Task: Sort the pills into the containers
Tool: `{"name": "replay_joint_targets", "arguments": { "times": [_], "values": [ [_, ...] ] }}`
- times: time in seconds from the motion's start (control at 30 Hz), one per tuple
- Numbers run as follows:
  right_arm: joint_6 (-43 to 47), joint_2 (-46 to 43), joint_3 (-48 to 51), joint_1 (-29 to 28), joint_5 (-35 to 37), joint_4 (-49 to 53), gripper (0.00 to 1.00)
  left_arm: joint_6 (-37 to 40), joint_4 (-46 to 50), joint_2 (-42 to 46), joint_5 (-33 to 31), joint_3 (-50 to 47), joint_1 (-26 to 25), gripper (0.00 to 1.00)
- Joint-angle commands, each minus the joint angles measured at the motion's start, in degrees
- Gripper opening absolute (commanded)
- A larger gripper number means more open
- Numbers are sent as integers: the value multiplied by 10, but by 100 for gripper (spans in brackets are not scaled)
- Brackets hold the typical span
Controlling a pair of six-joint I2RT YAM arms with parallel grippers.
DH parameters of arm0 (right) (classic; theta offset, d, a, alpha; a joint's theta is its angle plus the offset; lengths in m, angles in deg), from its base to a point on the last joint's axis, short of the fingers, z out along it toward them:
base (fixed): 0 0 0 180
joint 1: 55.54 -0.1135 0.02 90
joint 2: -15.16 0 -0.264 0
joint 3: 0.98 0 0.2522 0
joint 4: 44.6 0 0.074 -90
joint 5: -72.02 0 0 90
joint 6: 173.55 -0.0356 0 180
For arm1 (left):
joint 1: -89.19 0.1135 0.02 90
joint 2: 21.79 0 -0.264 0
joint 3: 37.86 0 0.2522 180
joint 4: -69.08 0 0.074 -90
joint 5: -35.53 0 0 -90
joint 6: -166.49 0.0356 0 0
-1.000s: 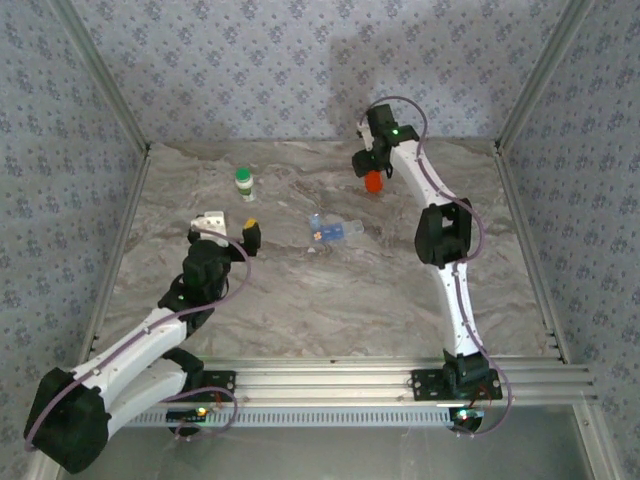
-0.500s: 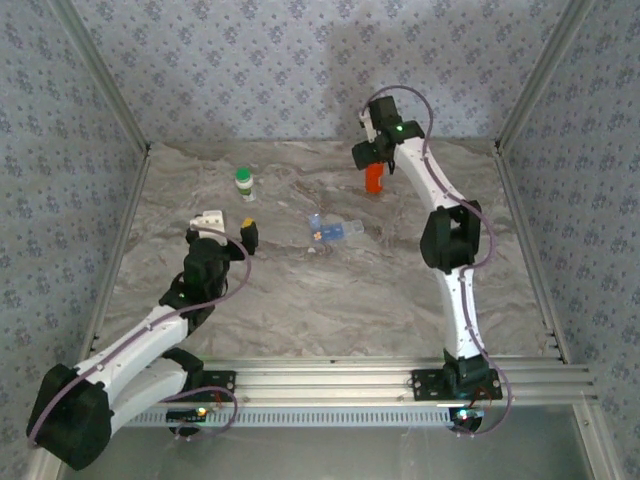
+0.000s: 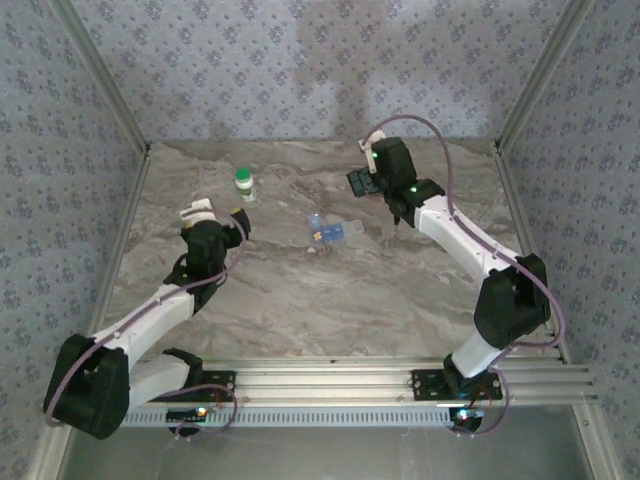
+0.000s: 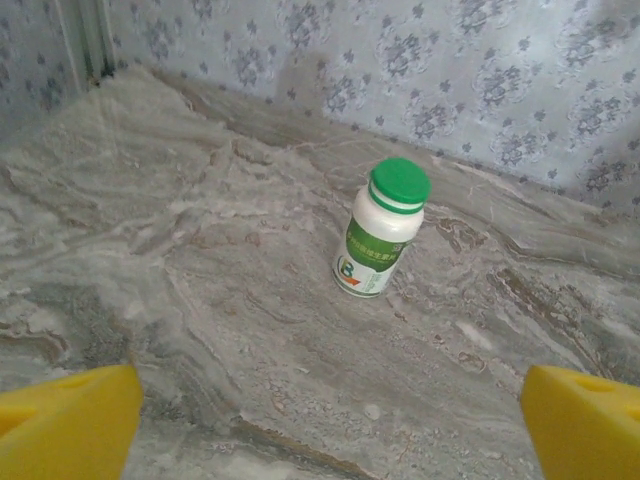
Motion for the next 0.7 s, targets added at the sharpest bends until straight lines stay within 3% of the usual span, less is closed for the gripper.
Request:
{"name": "replay_joint_targets", "arguments": {
  "times": [0.0, 0.17, 0.37, 0.5, 0.67],
  "values": [
    [-69, -5, 48, 18, -113, -14, 93, -60, 33, -38, 100, 49, 24, 91],
    [-86, 50, 78, 9, -139, -37, 79, -77, 38, -99, 174, 82, 23, 86],
    [-95, 137, 43, 22, -192, 8, 66, -79, 61, -173, 233, 133, 17, 84],
    [-109, 190, 5, 39, -246, 47, 51, -78, 96, -235, 266, 188, 10, 84],
    [-118, 206, 4, 52, -271, 50, 51, -101, 102, -283, 280, 227, 2, 81]
  ]
}}
